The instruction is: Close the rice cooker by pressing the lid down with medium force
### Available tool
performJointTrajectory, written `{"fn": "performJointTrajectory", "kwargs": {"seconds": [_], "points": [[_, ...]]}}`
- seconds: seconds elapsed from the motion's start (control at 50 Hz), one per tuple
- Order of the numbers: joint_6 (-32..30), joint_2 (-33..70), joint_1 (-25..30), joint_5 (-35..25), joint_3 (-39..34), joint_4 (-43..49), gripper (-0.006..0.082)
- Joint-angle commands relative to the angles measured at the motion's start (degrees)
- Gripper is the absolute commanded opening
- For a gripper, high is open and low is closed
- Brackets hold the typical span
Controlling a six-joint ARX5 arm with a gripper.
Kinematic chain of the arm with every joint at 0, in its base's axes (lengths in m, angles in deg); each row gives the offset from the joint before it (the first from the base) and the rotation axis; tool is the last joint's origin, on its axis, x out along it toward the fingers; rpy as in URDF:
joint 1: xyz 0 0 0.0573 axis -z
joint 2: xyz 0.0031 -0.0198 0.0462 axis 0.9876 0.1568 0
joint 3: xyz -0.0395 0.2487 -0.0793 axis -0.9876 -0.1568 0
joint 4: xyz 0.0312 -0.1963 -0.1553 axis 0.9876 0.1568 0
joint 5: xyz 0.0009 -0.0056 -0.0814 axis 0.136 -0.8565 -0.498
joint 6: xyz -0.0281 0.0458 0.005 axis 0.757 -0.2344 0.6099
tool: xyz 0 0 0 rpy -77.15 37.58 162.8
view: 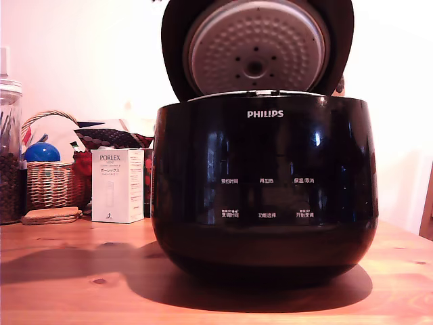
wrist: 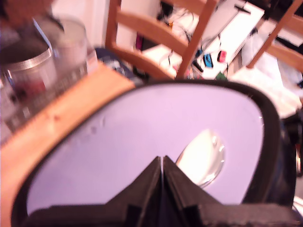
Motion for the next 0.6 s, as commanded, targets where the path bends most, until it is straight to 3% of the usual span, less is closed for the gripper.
{"fn": "performJointTrajectory", "kwargs": {"seconds": [0.0, 0.58], "points": [[0.5, 0.2, 0.0, 0.0, -3.2, -1.5, -0.0022], [2.5, -3.2, -0.2, 0.0, -18.6, -15.8, -0.0022]]}}
